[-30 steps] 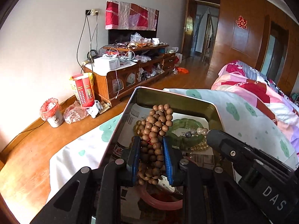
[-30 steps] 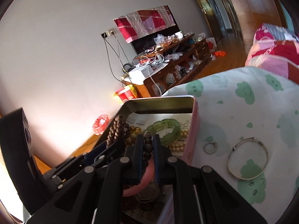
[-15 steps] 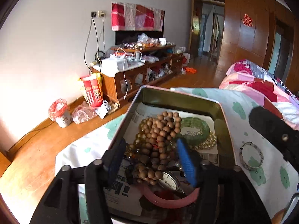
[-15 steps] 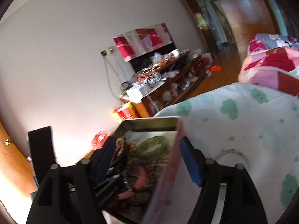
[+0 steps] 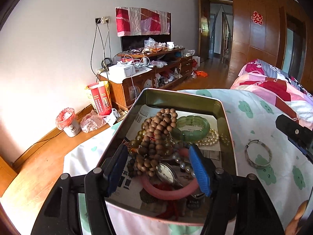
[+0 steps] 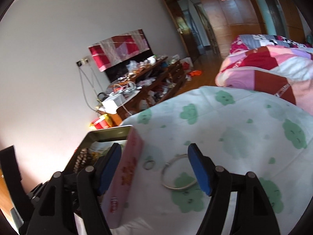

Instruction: Organize jewelry

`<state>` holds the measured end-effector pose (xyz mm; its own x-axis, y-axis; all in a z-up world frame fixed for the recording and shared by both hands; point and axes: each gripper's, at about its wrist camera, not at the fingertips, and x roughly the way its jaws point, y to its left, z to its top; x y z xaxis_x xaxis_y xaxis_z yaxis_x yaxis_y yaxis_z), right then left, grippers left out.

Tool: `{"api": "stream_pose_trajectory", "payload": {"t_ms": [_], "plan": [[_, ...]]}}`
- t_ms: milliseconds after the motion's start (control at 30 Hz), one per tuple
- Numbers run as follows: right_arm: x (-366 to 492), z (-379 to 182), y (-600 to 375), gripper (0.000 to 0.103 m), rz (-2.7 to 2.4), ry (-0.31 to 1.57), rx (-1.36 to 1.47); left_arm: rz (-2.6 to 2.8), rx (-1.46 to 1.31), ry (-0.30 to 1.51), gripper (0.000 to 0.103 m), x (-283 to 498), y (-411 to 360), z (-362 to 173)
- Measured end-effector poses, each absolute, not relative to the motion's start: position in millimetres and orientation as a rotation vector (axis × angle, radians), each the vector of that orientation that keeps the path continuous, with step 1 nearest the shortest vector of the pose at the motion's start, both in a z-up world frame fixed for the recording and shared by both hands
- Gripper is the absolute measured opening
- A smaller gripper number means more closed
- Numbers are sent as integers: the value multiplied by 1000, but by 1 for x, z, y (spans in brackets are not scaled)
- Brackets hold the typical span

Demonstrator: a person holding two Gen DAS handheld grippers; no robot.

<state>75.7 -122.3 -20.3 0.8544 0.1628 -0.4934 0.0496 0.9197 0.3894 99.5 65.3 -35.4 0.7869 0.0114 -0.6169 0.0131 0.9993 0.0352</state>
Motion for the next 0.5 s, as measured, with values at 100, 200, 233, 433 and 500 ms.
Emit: {"api": "stream_pose_trajectory", "payload": {"t_ms": [100, 200, 233, 433, 500], "plan": [[72, -23, -138, 74, 26, 553, 428, 0, 45, 663, 65, 95, 63, -36], [70, -25, -147, 74, -3, 565, 430, -2, 44, 673, 65, 93, 60, -37], [70, -26, -149, 74, -17, 569, 425, -3, 44, 672, 65, 92, 59, -37], [66, -28, -163, 74, -64, 589, 417, -7, 63, 666, 65, 84, 52, -37], [64, -29, -167, 74, -79, 597, 412, -10, 67, 666, 65, 82, 50, -37]]}}
